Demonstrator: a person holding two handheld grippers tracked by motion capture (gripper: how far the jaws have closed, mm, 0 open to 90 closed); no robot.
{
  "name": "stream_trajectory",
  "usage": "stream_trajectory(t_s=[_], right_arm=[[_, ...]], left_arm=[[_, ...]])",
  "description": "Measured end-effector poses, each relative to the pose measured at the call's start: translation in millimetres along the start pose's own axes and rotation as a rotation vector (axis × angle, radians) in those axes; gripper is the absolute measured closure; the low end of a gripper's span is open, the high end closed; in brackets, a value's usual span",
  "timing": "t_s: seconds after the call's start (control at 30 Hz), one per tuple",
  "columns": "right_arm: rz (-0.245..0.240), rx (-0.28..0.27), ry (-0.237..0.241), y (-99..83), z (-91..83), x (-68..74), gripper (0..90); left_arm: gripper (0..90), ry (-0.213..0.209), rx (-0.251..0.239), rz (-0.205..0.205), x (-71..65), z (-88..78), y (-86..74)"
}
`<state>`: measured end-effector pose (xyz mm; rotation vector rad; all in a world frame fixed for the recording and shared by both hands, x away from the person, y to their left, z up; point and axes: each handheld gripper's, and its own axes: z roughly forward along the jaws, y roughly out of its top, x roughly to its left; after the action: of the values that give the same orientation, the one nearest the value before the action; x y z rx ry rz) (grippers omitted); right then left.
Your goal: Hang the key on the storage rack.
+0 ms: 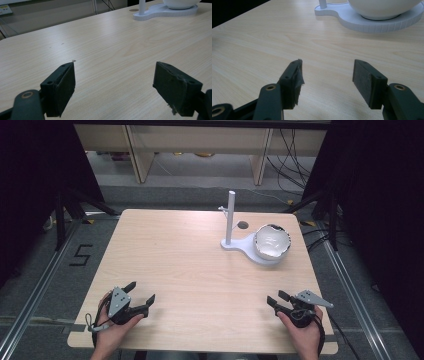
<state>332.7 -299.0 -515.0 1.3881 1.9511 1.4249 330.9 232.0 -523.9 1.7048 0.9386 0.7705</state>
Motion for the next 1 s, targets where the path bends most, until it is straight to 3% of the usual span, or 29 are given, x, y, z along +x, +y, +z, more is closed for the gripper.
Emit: stream_trajectory(t_s=[0.03,0.1,0.2,0.27,0.37,0.4,0.47,0.53,0.57,0.6,0.63,0.7,0.73,0.77,0.8,0.87,0.9,0.97,1.0], right_arm=[[0.009,-0.001,-0.002,0.0,0.1,0.6,42.1],[-0.036,-0.013,-0.011,0.1,1.0,-3.8,42.1],[-0.001,-0.006,-0.007,0.0,-0.6,-2.8,42.0],[-0.029,-0.014,-0.010,0.2,-0.2,-5.2,41.9],[-0.015,0.002,-0.013,0.4,-0.3,-3.0,41.8],[-0.034,-0.009,-0.009,0.6,-0.3,-3.6,41.8],[-0.024,-0.004,-0.012,0.2,-0.3,-2.7,41.9],[-0.003,0.019,-0.033,0.5,-0.3,-0.7,41.9],[0.001,0.006,-0.027,0.2,0.9,-0.5,41.9],[-0.028,-0.009,-0.019,0.6,0.6,-2.5,41.9],[-0.027,-0.008,-0.022,0.5,0.6,-2.4,41.9],[-0.025,-0.007,-0.021,0.6,0.5,-2.3,42.0],[-0.029,-0.006,-0.022,0.7,0.7,-2.6,42.0],[-0.023,-0.001,-0.018,0.9,-0.1,-1.9,42.0],[0.014,0.019,-0.020,0.6,-0.9,1.0,42.1],[0.022,0.028,-0.012,0.9,-1.2,2.0,42.2],[-0.024,0.026,-0.020,1.0,-0.2,-1.8,42.3],[-0.018,0.014,-0.009,0.9,1.1,-2.2,42.3],[-0.031,0.014,-0.016,1.3,1.1,-3.2,42.3]], left_arm=[[17.3,-0.003,-0.007,-0.004,0.3,0.5,-0.3],[17.6,0.003,-0.001,-0.009,0.9,0.1,0.0],[18.1,0.001,-0.007,-0.012,1.4,0.6,-0.2],[18.8,-0.004,-0.009,-0.016,1.5,0.2,-0.3],[22.6,-0.033,0.022,-0.059,5.1,-0.2,1.1],[23.7,-0.034,0.029,-0.071,6.5,0.1,2.1],[23.8,-0.021,0.086,-0.036,13.4,-2.1,8.3],[24.4,-0.023,0.134,-0.027,21.0,-6.2,15.4],[24.2,-0.033,0.175,-0.022,26.7,-8.5,20.5],[24.1,-0.053,0.224,-0.017,32.9,-9.7,25.7],[24.1,-0.088,0.292,0.002,40.0,-10.9,31.3],[27.1,-0.128,0.433,0.089,58.3,-16.0,46.1],[28.1,-0.125,0.442,0.090,62.3,-16.3,50.3],[27.8,-0.133,0.491,0.115,70.2,-18.1,58.1],[27.9,-0.133,0.520,0.118,77.0,-18.6,64.4],[29.0,-0.131,0.550,0.132,90.5,-17.9,76.7],[29.3,-0.124,0.567,0.123,97.0,-15.4,82.1],[28.2,-0.156,0.654,0.140,107.5,-9.6,88.3],[27.9,-0.187,0.720,0.152,112.3,-4.5,90.5]])
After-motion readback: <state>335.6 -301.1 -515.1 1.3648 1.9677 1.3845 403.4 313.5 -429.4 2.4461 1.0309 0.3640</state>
